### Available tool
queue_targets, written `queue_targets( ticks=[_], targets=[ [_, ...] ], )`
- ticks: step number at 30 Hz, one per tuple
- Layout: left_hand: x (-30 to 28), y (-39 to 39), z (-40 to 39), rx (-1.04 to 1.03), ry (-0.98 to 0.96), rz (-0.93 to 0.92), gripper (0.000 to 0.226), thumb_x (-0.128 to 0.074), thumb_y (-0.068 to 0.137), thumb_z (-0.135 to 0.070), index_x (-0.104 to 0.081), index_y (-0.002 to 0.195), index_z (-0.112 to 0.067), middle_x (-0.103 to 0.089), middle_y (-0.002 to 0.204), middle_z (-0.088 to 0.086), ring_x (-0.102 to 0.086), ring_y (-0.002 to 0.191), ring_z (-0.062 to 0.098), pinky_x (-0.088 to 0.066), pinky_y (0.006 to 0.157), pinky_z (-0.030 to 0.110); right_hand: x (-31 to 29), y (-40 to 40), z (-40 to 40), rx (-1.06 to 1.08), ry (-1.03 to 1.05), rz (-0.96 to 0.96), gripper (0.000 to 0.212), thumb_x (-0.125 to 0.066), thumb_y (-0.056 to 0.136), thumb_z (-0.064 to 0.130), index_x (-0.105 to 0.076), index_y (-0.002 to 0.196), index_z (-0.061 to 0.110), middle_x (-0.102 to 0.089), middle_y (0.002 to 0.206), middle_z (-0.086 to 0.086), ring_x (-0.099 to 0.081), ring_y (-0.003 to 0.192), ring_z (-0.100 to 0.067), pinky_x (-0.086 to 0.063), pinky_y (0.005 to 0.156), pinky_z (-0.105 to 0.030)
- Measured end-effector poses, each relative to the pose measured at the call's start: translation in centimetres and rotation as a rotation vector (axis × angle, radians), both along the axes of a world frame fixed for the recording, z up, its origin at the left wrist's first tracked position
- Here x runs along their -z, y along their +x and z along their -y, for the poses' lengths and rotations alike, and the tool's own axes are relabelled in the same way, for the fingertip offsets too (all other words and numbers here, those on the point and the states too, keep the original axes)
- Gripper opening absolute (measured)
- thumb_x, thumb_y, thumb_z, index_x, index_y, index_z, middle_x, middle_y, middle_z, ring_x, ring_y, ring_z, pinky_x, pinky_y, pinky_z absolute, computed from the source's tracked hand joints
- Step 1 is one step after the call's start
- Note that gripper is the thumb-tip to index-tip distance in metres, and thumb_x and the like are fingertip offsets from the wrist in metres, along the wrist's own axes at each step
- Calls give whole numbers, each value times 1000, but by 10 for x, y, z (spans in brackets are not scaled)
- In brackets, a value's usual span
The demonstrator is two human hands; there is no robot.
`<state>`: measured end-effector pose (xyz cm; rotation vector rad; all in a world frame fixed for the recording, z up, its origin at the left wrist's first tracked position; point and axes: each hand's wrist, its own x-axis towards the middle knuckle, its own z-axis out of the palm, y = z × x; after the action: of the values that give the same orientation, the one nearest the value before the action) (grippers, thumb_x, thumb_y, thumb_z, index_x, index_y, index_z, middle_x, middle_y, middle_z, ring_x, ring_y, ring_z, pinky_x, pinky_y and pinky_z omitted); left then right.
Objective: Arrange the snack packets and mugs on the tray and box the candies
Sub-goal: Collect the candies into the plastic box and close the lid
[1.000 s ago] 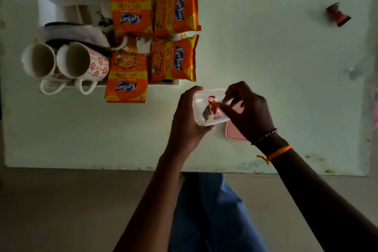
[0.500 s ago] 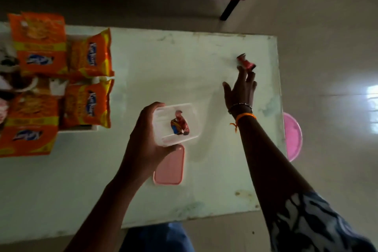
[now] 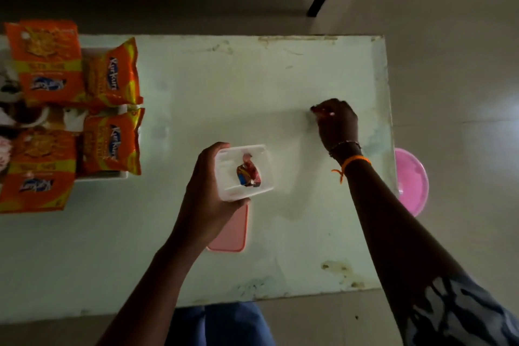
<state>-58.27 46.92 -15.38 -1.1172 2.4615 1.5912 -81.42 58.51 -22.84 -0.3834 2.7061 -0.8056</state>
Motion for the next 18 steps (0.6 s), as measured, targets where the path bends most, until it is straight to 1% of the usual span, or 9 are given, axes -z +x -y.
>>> queue_targets(
  ticks=[2,5,6,8,10,11,14,16,18],
  targets=[
    [0,2,-3,-8,-13,12,86,-84,57,-13,-37,129,-19,-47,124,-5,-40,104,-6,-32,81,-6,-15,29,6,114,-192,90,13,-61,84,15,-63,90,3,-68,88,-14,-64,81,-29,-48,71,-28],
    [0,4,-7,4,-50,20,84,-82,59,-10,-37,129,-17,-47,130,2,-35,107,-9,-26,84,-9,-44,82,13,35,-329,92,14,-68,80,14,-60,85,3,-60,73,1,-57,62,-8,-43,58,-9],
    [0,6,-8,8,-56,22,84,-82,59,-10,-37,129,-17,-46,131,3,-33,107,-11,-24,83,-10,-54,101,15,-2,-359,112,14,-68,79,15,-58,83,5,-58,69,5,-55,59,-2,-41,55,-6],
    [0,8,-11,8,-47,27,84,-81,59,-11,-36,130,-18,-45,132,2,-34,106,-11,-25,81,-10,-70,133,19,-83,-379,193,15,-68,80,18,-56,82,9,-59,65,6,-57,57,-2,-45,56,-13],
    [1,10,-11,-2,-31,31,83,-80,60,-12,-36,130,-19,-46,133,0,-39,108,-7,-27,81,-9,-80,153,21,-158,-357,262,17,-66,81,20,-56,84,7,-66,70,-2,-64,63,-16,-52,61,-29],
    [1,13,-12,-4,-30,31,82,-80,60,-12,-36,130,-18,-46,133,1,-41,111,-3,-29,82,-7,-82,160,19,-170,-346,253,15,-65,82,20,-58,85,6,-68,73,-6,-65,66,-21,-53,63,-34],
    [1,25,-12,5,-19,21,86,-83,57,-11,-36,130,-16,-46,134,3,-45,119,10,-34,89,2,-80,166,8,5,-379,217,4,-57,80,6,-60,81,4,-68,70,-11,-64,62,-25,-52,61,-35],
    [0,36,-10,2,-7,16,88,-84,57,-12,-36,130,-15,-47,134,4,-43,118,7,-33,89,-2,-73,167,-2,164,-394,263,12,-50,79,-5,-59,81,3,-64,66,-10,-60,55,-19,-51,59,-34],
    [-3,50,-7,-24,2,20,88,-85,56,-14,-36,130,-14,-47,133,3,-41,116,3,-31,86,-6,-63,173,-8,281,-339,322,17,-48,81,-6,-58,82,7,-63,68,-11,-57,53,-16,-51,59,-35]
  ],
)
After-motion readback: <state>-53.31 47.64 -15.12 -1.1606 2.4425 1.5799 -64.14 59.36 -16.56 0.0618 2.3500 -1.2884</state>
